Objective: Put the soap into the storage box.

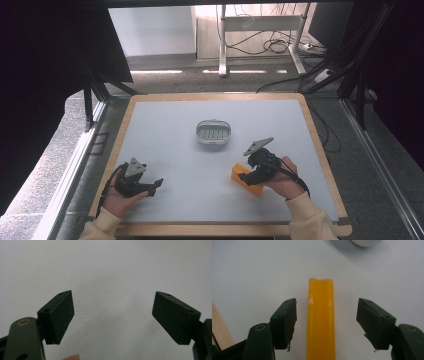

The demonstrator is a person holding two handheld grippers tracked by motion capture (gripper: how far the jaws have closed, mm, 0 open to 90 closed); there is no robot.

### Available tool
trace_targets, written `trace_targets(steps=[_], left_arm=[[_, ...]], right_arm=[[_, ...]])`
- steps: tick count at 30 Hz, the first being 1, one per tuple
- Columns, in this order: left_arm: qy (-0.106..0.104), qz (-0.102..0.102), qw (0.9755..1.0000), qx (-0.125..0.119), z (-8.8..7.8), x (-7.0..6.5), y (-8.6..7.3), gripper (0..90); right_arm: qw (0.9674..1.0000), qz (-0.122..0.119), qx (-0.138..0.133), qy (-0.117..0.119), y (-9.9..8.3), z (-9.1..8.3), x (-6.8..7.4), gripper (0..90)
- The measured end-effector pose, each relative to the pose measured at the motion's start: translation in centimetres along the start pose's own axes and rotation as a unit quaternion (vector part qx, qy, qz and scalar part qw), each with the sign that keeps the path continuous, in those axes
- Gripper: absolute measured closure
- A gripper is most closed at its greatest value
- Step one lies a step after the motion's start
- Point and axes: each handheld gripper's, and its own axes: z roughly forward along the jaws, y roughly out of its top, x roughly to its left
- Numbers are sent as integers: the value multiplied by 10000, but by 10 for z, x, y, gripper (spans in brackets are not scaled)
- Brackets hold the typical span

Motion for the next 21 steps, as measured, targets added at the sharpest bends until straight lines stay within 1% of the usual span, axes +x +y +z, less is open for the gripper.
trace_targets(steps=[2, 3, 4, 6, 10, 11, 12, 15, 18, 19, 20, 21], left_arm=[[-2, 2, 10000, 3, 0, 0, 0, 177], [-2, 2, 10000, 3, 0, 0, 0, 177], [-11, 10, 10000, 13, 1, 0, 0, 177], [-13, 11, 10000, 5, 1, 0, 0, 177], [-15, 11, 10000, 3, 1, 0, 0, 177], [-15, 11, 10000, 3, 1, 0, 0, 177], [-7, 14, 10000, 4, 1, 0, 0, 177], [6, 6, 10000, -11, 0, 0, 0, 177], [2, 6, 10000, -3, 1, 0, 0, 177], [2, 6, 10000, -3, 1, 0, 0, 177], [-7, 11, 10000, -3, 1, 0, 0, 177], [-5, 16, 10000, -4, 0, 0, 0, 177]], right_arm=[[9999, -67, 122, 20, -1, 5, 1, 345], [9999, -67, 122, 20, -1, 5, 1, 345], [9997, -86, 219, 24, -2, 9, 2, 356], [9996, -81, 260, 37, -2, 10, 2, 366], [9987, -200, 460, 79, -4, 17, 4, 402], [9987, -200, 460, 79, -4, 17, 4, 402], [9984, -210, 530, 46, -4, 21, 4, 422], [9981, -198, 583, 27, -5, 25, 4, 475], [9972, -229, 715, 4, -7, 29, 6, 523], [9972, -229, 715, 4, -7, 29, 6, 523], [9964, -240, 811, -7, -7, 31, 7, 575], [9963, -244, 829, -13, -7, 31, 7, 588]])
